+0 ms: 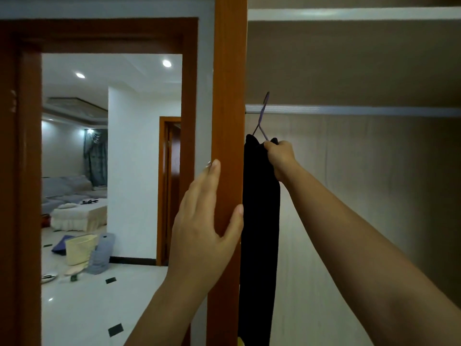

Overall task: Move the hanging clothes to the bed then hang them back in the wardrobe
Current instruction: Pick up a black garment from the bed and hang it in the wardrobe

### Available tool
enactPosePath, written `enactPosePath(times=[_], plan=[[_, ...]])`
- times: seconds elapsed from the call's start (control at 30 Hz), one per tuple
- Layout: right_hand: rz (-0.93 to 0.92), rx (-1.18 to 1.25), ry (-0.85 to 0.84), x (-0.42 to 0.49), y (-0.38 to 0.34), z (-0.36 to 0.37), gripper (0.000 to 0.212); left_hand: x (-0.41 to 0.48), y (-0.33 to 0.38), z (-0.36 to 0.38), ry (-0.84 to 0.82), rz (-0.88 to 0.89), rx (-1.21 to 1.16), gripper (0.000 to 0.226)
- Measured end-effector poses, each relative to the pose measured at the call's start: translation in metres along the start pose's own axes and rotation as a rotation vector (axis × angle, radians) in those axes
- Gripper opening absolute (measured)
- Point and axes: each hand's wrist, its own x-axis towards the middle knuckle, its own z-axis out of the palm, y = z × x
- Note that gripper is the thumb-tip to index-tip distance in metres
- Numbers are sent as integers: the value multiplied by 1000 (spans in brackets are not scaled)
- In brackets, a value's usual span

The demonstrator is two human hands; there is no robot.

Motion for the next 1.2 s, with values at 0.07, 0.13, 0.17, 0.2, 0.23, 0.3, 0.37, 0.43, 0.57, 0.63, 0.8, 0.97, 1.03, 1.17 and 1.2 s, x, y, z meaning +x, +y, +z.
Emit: enactPosePath(times=[0.07,0.13,0.17,0.2,0.23,0.3,0.37,0.43,0.57,0.63,0.8,0.97,1.03,1.17,1.2], plan=[[-7,-2,2,3,3,3,23,0,0,1,16,2,-10,62],[-17,-21,-5,5,8,3,15,1,0,3,34,5,-15,61],[-20,-48,-9,6,12,2,14,1,1,4,44,6,-12,61],[-19,-70,-9,6,16,0,13,1,1,5,53,5,-12,61],[-13,-76,-2,6,20,-2,13,1,1,6,59,1,-17,60],[-2,-68,13,6,27,-6,13,0,1,8,73,-5,-28,59],[-8,-76,6,3,29,-10,14,0,2,10,92,-21,-38,58],[-14,-77,-34,-4,30,-13,17,-1,2,12,105,-31,-53,57],[-88,-135,-140,-33,32,-23,22,-4,3,13,106,-30,-73,56],[-133,-177,-139,-51,35,-34,21,-8,5,13,109,-11,-22,56],[-141,-314,-22,-120,75,-78,29,-33,20,19,213,133,91,48],[60,-548,122,-229,146,-141,29,-91,41,36,-2,289,-112,38],[205,-651,188,-279,179,-169,32,-121,46,47,-178,269,-233,34],[573,-855,297,-393,234,-218,38,-202,47,72,-623,50,-427,31],[669,-878,308,-421,245,-226,39,-224,46,78,-757,-39,-462,31]])
